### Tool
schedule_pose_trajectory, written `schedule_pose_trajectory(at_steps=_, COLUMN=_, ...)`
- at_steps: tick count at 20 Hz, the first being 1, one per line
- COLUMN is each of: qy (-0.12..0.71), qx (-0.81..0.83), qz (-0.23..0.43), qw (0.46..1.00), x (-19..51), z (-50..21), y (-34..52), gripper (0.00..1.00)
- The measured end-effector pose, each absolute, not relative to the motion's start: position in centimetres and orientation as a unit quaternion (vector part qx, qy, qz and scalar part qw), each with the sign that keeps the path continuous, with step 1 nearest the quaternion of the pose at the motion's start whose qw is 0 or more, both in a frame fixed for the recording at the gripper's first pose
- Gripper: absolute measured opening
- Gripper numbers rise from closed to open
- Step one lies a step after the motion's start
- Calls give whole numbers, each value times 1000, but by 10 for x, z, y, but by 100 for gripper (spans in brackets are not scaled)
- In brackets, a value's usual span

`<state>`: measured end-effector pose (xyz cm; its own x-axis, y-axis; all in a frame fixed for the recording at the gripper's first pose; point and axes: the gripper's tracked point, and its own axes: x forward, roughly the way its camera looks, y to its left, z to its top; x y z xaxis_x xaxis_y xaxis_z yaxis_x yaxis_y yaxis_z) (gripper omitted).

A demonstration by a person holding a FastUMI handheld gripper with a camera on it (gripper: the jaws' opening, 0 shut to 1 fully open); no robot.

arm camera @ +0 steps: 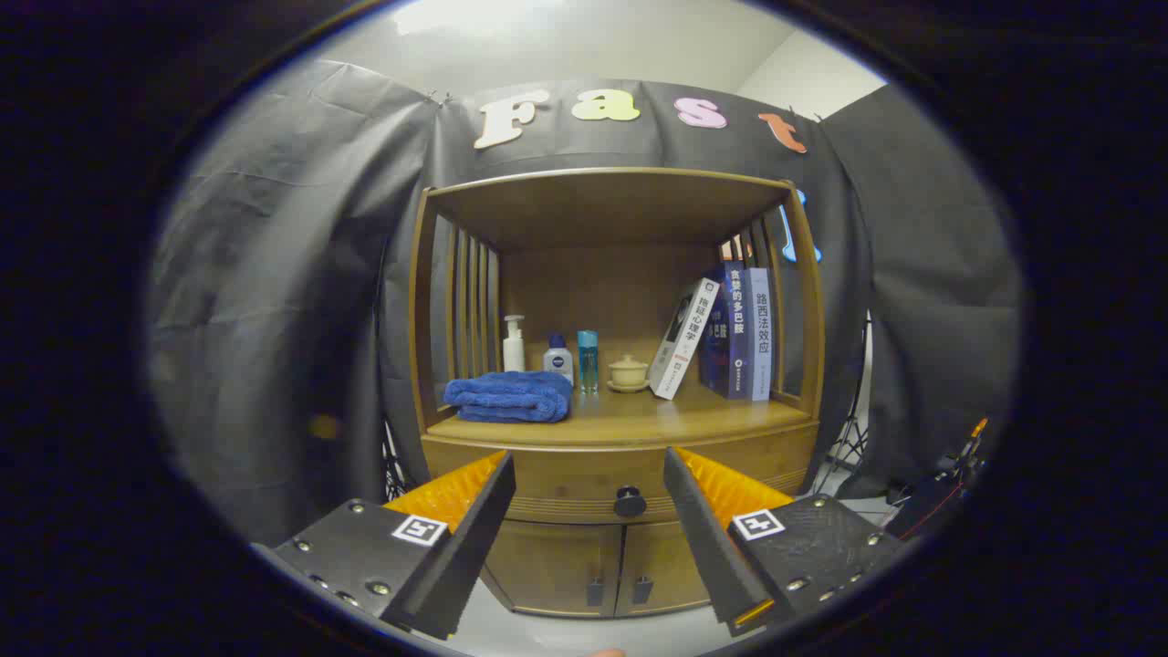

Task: Pull open the drawer, take out the items inside it, and place them on the countertop above the cabinet.

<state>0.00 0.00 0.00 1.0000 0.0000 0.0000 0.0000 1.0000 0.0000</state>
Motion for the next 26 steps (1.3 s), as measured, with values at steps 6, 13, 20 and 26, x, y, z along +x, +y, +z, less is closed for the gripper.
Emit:
schedule_pose_trajectory(at_steps=6, qy=-1, qx=3, qz=6, qw=1000, x=5, z=-1, y=1, gripper=98)
schedule_pose_trajectory(at_steps=13, qy=-5, qx=-2, qz=5, qw=1000, x=5, z=-1, y=0, gripper=98)
schedule_pose_trajectory(at_steps=20, qy=-7, qx=1, qz=5, qw=1000, x=7, z=-5, y=-1, gripper=98)
schedule_pose_trajectory(at_steps=26, qy=16, qx=2, qz=-4, qw=1000, x=16, z=-31, y=-3, gripper=98)
